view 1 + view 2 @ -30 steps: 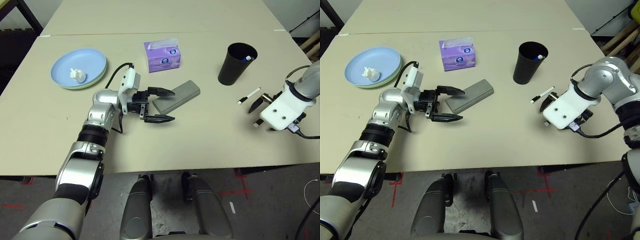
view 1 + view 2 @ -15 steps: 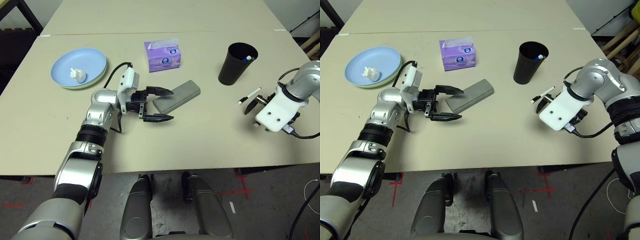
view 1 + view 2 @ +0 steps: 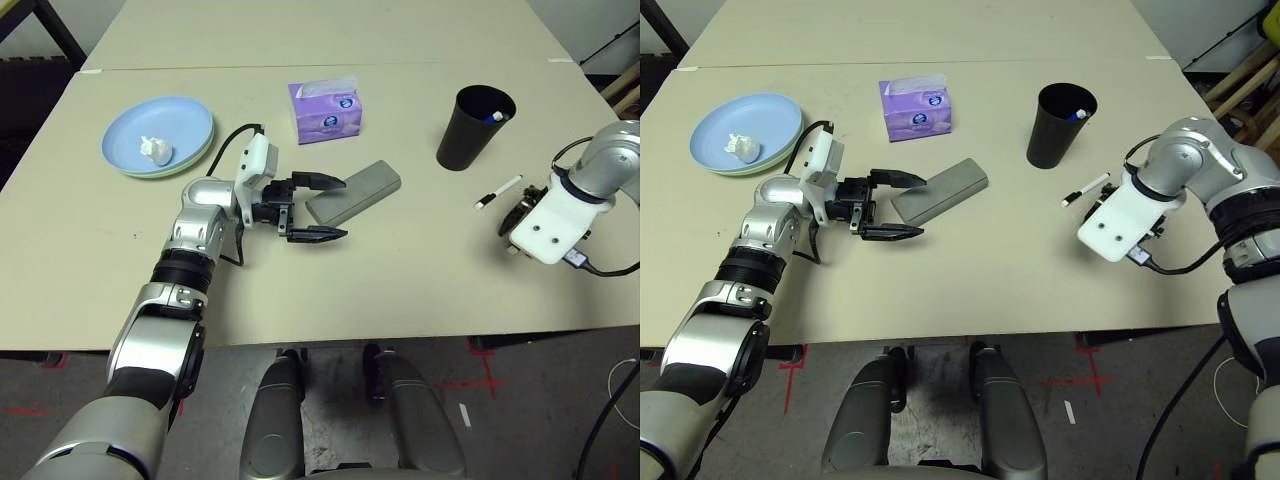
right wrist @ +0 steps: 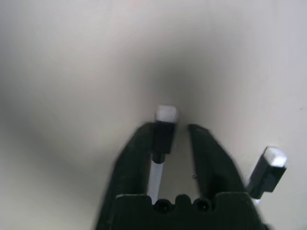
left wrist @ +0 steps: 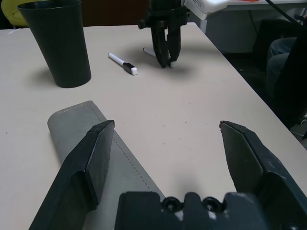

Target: Organize and tidy the items on the table.

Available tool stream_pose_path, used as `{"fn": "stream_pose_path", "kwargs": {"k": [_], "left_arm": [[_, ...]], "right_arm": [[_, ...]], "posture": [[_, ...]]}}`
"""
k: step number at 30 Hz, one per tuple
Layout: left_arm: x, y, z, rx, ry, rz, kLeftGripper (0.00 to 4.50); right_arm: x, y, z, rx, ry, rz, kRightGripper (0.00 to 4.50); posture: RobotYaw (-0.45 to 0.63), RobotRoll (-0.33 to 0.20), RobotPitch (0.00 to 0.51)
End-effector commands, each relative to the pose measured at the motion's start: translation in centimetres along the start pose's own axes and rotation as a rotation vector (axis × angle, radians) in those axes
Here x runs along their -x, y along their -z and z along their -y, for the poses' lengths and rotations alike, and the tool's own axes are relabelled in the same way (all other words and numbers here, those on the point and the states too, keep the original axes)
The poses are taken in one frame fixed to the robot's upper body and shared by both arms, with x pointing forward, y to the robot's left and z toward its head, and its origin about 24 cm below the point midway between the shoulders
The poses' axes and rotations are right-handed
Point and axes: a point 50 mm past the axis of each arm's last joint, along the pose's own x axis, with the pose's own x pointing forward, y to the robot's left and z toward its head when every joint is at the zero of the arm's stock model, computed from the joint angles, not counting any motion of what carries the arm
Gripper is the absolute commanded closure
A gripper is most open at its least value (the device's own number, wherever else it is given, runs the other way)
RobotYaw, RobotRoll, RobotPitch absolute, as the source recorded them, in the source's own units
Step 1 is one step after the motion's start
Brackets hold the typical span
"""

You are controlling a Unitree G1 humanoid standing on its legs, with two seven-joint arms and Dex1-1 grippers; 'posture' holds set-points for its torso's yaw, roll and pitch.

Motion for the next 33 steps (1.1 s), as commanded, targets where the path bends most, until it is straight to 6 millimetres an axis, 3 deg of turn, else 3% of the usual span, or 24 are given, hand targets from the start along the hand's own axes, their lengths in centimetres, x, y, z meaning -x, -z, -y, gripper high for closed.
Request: {"fn": "stream_pose_path", "kwargs": {"k": [1,9,18,22,25,28,33], "left_arm": [[0.1,-0.1,0.1,-0.015,0.010,-0.016,0.00],[0.1,-0.2,0.0,-0.017,0.008,-0.019,0.00],[-0.1,-0.1,-0.1,-0.022,0.009,-0.017,0.00],[0.0,0.0,0.0,-0.020,0.009,-0.018,0.00],[0.0,0.1,0.1,-0.018,0.007,-0.018,0.00],[0.0,0.1,0.1,-0.018,0.007,-0.017,0.00],[-0.1,0.2,0.2,-0.018,0.003,-0.013,0.00]], "right_arm": [[-0.3,0.0,-0.3,-0.009,-0.027,0.011,4.10],[1.4,-0.2,0.5,-0.095,0.049,0.068,4.10],[6.1,-1.9,2.6,-0.437,0.277,0.444,4.10],[7.4,-2.7,3.2,-0.594,0.370,0.706,4.10],[8.2,-3.4,4.8,-0.711,0.618,0.985,4.10],[8.2,-3.6,5.8,-0.756,0.892,1.129,4.10],[6.2,-4.7,5.9,-0.873,1.378,1.292,4.10]], "posture": [[0.07,0.000,0.270],[0.07,0.000,0.265],[0.05,0.000,0.251],[0.05,0.000,0.249],[0.04,0.000,0.246],[0.05,0.000,0.244],[0.04,0.000,0.242]]}}
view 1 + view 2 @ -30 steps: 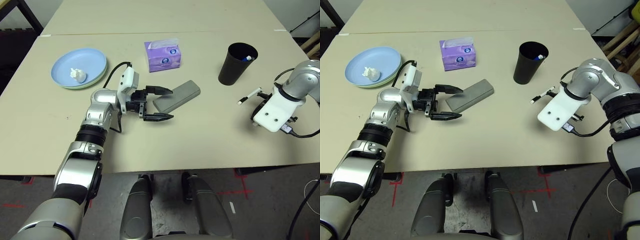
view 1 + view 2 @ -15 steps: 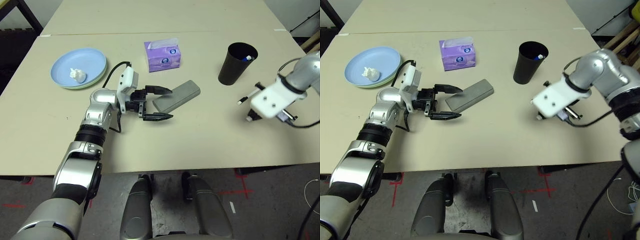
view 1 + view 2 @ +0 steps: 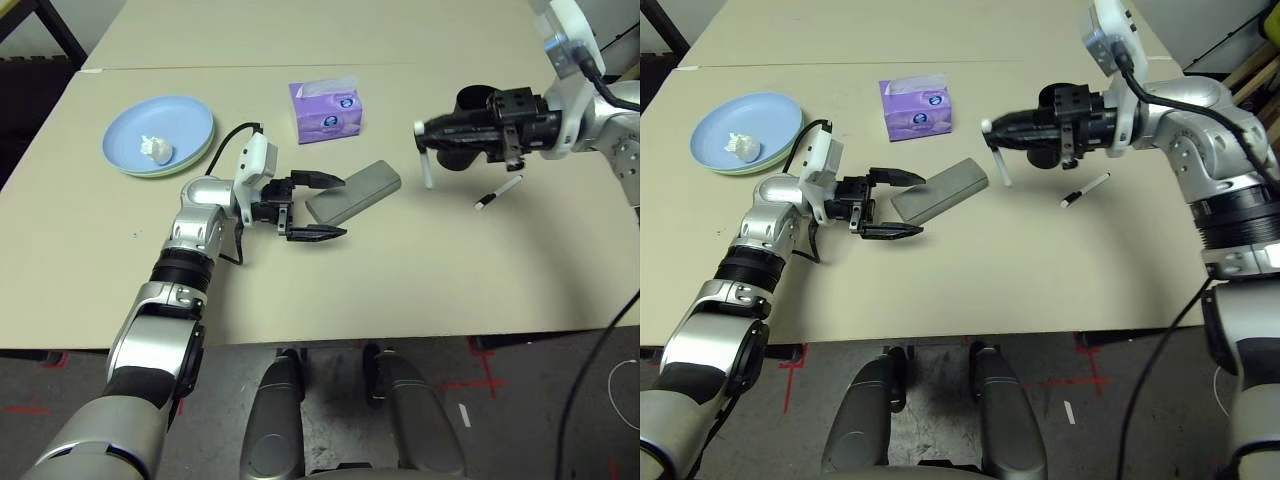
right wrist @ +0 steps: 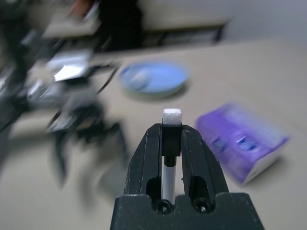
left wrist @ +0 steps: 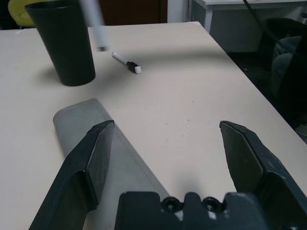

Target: Organize and tidy the items on the table.

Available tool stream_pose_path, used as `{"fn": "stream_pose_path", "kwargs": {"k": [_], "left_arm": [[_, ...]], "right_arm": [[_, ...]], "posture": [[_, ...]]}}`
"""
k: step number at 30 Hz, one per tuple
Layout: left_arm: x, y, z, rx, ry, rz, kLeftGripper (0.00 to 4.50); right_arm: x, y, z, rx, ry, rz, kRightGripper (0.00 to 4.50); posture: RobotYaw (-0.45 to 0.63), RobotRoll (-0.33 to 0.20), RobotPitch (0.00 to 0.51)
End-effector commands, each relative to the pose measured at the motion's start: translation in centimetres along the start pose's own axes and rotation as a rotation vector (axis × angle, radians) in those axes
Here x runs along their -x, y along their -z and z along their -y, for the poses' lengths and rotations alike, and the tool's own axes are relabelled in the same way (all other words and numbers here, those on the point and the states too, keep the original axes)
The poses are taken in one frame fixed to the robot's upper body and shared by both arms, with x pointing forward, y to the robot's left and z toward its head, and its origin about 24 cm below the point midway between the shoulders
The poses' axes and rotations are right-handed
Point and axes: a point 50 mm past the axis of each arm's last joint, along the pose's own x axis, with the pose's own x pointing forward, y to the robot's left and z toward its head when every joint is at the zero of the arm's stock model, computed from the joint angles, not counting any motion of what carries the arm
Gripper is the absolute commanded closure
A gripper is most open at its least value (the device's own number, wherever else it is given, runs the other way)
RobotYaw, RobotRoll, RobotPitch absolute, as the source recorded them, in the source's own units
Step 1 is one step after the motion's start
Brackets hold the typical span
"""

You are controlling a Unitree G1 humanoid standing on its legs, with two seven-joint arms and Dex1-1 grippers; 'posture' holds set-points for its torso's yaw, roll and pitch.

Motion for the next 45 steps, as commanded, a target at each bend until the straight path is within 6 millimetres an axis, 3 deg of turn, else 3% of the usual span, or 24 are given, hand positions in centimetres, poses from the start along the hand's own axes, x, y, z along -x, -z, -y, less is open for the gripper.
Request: {"fn": "stream_pose_path", "kwargs": {"k": [1,8,11,20,30,35,45], "left_arm": [[-0.1,0.1,0.3,-0.009,0.011,-0.012,0.00],[-0.1,0.2,0.3,-0.006,0.009,-0.013,0.00],[-0.2,0.2,0.3,-0.006,0.006,-0.012,0.00],[-0.2,0.3,0.3,-0.002,0.003,-0.013,0.00],[0.0,0.2,0.3,-0.002,0.001,-0.015,0.00],[0.1,0.2,0.3,-0.002,0.002,-0.018,0.00],[0.0,0.2,0.3,-0.005,0.001,-0.015,0.00]], "right_arm": [[0.5,-0.1,-0.9,0.033,0.236,0.173,4.10],[0.2,0.1,-2.2,0.046,0.446,0.308,4.10],[0.8,-0.3,-1.6,0.111,0.616,0.356,4.10],[2.3,-0.2,-0.2,0.166,0.902,0.346,4.10],[3.3,1.2,0.5,0.211,1.058,0.228,4.10],[3.7,2.2,0.9,0.140,1.137,0.148,4.10],[3.1,3.3,1.2,0.015,1.100,0.027,4.10]], "posture": [[0.04,0.000,0.241],[0.04,0.000,0.241],[0.04,0.000,0.242],[0.04,0.000,0.242],[0.04,0.000,0.243],[0.04,0.000,0.244],[0.04,0.000,0.244]]}}
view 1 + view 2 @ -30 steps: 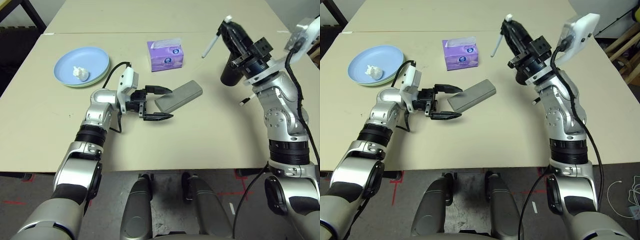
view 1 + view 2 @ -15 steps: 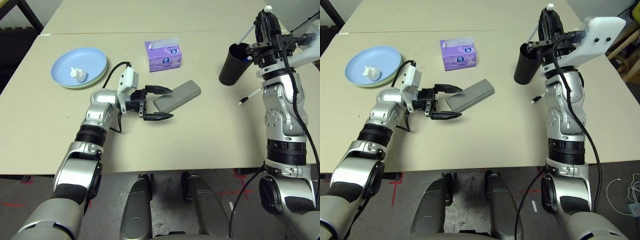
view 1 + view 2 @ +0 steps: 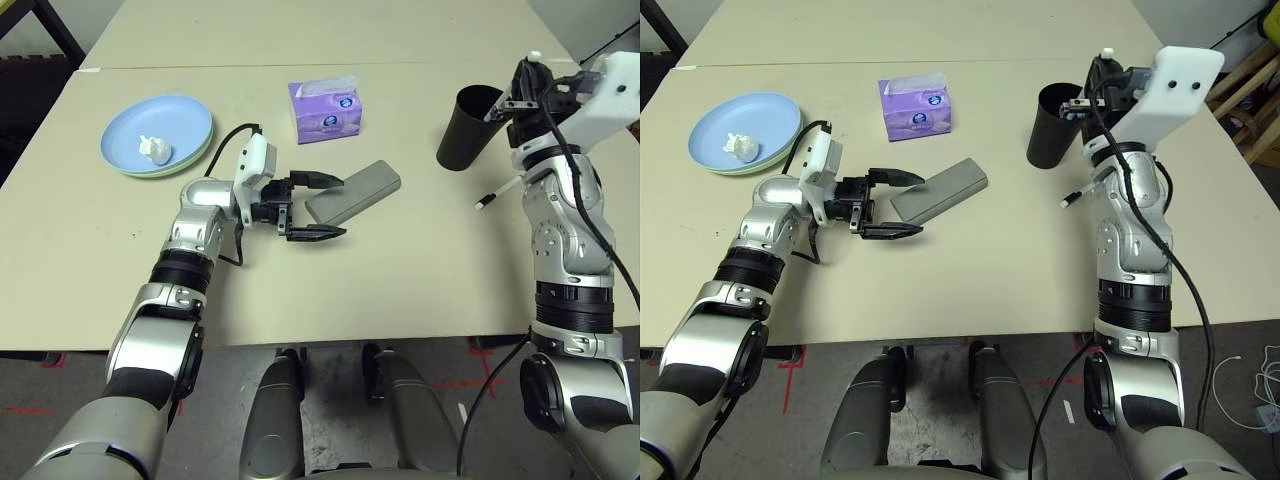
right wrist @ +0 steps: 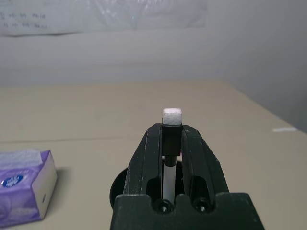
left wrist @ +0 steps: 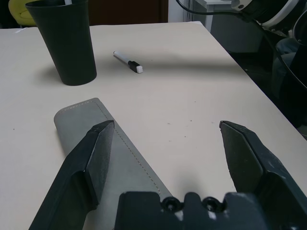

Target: Organize and tidy the items on the table.

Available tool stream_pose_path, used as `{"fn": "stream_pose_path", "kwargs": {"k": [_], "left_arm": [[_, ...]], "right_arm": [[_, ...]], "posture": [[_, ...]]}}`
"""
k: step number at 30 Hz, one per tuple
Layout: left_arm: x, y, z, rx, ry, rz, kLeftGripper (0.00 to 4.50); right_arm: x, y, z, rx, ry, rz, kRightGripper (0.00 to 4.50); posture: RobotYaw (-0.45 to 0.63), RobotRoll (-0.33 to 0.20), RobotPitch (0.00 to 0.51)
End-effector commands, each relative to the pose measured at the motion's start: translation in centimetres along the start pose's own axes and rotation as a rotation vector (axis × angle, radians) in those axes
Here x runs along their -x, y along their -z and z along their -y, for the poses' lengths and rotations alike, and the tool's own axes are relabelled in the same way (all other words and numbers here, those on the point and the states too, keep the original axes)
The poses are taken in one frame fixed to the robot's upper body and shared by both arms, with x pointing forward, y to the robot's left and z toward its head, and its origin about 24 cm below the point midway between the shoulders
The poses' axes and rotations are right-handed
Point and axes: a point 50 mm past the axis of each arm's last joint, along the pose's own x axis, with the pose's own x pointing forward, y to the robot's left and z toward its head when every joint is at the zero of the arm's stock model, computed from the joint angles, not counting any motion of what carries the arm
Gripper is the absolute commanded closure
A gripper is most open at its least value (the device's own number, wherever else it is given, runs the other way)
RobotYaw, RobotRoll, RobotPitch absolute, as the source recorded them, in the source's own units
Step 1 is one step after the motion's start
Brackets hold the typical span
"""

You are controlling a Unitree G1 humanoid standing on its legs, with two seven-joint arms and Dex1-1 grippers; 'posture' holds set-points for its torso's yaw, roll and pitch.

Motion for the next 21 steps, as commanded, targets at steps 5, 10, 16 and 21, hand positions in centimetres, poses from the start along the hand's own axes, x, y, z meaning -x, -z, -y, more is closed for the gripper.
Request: {"fn": "stream_pose_path", "kwargs": {"k": [5,10,16,21], "left_arm": [[0.0,0.1,0.3,-0.007,0.011,-0.015,0.00],[0.0,0.1,0.4,-0.005,0.009,-0.014,0.00],[0.0,0.1,0.5,-0.004,0.007,-0.013,0.00],[0.0,0.1,0.5,-0.004,0.006,-0.013,0.00]], "right_arm": [[-0.3,0.1,0.0,-0.018,-0.034,-0.045,3.34],[-0.4,-0.7,-0.4,-0.025,-0.091,0.029,1.59],[-0.7,-1.8,-0.7,-0.049,-0.209,0.095,0.06],[-0.5,-2.6,-2.6,-0.020,-0.623,0.098,0.06]], "posture": [[0.05,0.000,0.245],[0.05,0.000,0.247],[0.05,0.000,0.247],[0.05,0.000,0.247]]}}
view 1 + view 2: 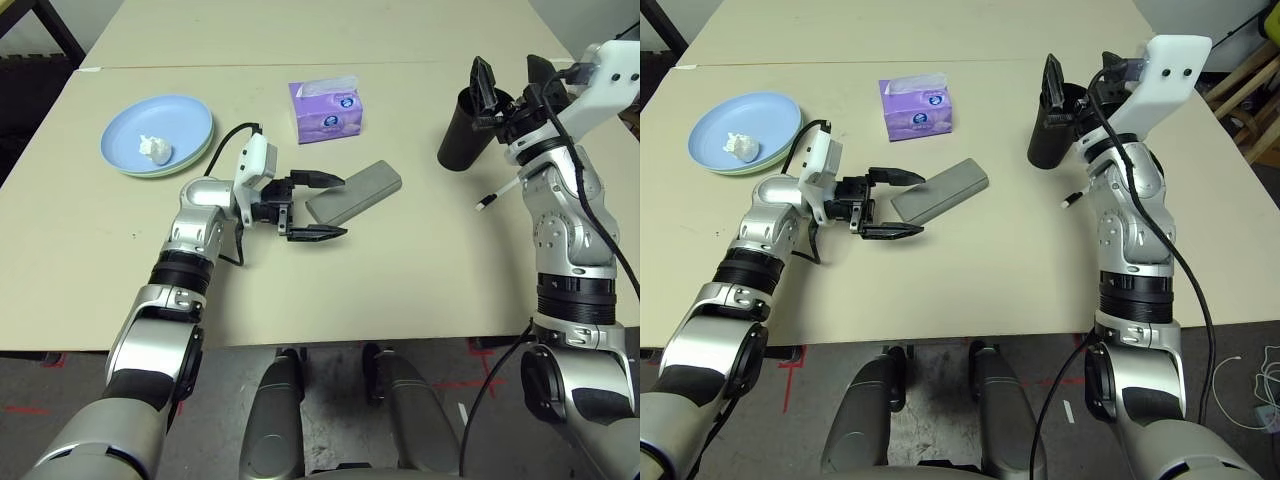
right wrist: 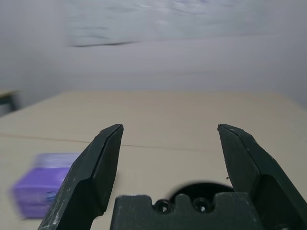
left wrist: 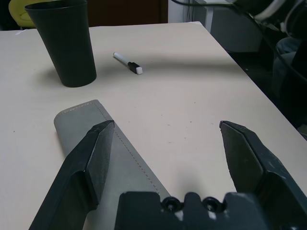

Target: Organize and tidy the items on the table.

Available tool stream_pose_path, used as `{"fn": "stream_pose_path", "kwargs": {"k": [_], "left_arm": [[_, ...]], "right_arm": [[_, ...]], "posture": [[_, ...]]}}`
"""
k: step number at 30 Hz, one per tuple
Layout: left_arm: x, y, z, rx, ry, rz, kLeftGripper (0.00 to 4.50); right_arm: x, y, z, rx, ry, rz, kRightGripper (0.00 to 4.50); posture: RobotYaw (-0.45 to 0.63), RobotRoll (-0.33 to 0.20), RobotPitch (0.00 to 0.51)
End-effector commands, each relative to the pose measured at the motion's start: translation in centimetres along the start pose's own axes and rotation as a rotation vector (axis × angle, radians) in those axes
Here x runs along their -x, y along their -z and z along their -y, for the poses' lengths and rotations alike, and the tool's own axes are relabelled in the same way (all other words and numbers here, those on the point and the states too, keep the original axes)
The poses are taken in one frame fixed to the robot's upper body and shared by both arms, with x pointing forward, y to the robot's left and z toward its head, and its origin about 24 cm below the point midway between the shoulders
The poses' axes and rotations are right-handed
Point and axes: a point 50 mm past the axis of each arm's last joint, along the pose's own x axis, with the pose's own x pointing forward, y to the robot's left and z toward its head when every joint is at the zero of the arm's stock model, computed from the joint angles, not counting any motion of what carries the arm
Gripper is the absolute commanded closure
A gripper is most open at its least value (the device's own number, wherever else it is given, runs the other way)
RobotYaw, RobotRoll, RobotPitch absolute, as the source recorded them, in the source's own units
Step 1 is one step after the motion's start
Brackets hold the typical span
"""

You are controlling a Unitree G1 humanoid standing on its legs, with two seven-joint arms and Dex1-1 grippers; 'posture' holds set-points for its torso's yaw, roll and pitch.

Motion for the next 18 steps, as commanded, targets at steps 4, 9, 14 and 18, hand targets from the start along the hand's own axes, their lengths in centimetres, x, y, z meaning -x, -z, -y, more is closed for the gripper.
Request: {"fn": "stream_pose_path", "kwargs": {"k": [4,9,14,18], "left_arm": [[0.0,0.3,0.4,0.007,0.009,-0.014,0.00],[0.0,0.3,0.3,0.008,0.011,-0.014,0.00],[0.0,0.2,0.3,0.008,0.011,-0.014,0.00],[0.3,0.3,0.5,0.013,0.005,-0.016,0.00]], "right_arm": [[0.5,0.0,-2.2,0.108,-0.623,-0.127,0.06],[1.5,1.3,0.2,0.332,-1.017,-0.450,0.06],[1.4,2.2,3.5,0.603,-1.251,-0.760,0.06],[0.8,2.6,3.7,0.729,-1.377,-0.854,0.06]], "posture": [[0.05,0.000,0.247],[0.05,0.000,0.247],[0.06,0.000,0.254],[0.07,0.000,0.263]]}}
